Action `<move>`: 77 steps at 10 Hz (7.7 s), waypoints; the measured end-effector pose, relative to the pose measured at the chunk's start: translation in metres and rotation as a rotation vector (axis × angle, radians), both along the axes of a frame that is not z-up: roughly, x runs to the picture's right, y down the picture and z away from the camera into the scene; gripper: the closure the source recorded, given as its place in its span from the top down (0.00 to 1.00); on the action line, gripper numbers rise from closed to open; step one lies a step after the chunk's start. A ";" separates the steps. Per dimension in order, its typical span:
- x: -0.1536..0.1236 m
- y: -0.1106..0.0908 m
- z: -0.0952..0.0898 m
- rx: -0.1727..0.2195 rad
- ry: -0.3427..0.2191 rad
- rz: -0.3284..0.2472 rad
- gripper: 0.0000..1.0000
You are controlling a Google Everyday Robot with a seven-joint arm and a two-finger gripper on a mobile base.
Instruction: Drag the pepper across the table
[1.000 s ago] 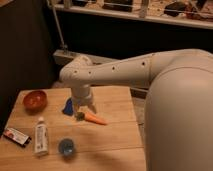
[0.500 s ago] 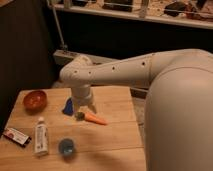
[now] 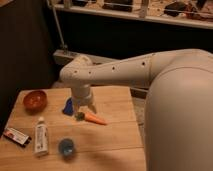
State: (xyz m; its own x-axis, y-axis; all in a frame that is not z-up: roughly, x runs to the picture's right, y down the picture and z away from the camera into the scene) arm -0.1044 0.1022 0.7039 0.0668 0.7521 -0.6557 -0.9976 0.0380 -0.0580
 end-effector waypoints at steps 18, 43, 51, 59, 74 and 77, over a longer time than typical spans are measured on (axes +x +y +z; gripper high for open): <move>0.042 -0.046 0.013 0.089 -0.104 -0.434 0.65; 0.027 0.006 0.067 0.167 -0.587 -0.785 0.65; 0.034 0.029 0.115 0.039 -0.618 -0.785 0.65; 0.041 0.038 0.134 -0.014 -0.599 -0.820 0.65; 0.061 0.064 0.131 -0.094 -0.536 -0.772 0.65; 0.057 0.069 0.140 -0.112 -0.529 -0.803 0.65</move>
State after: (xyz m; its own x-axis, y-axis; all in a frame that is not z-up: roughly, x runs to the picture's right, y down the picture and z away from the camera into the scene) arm -0.0478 0.1714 0.8436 0.8404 0.2890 -0.4584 -0.5210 0.6637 -0.5367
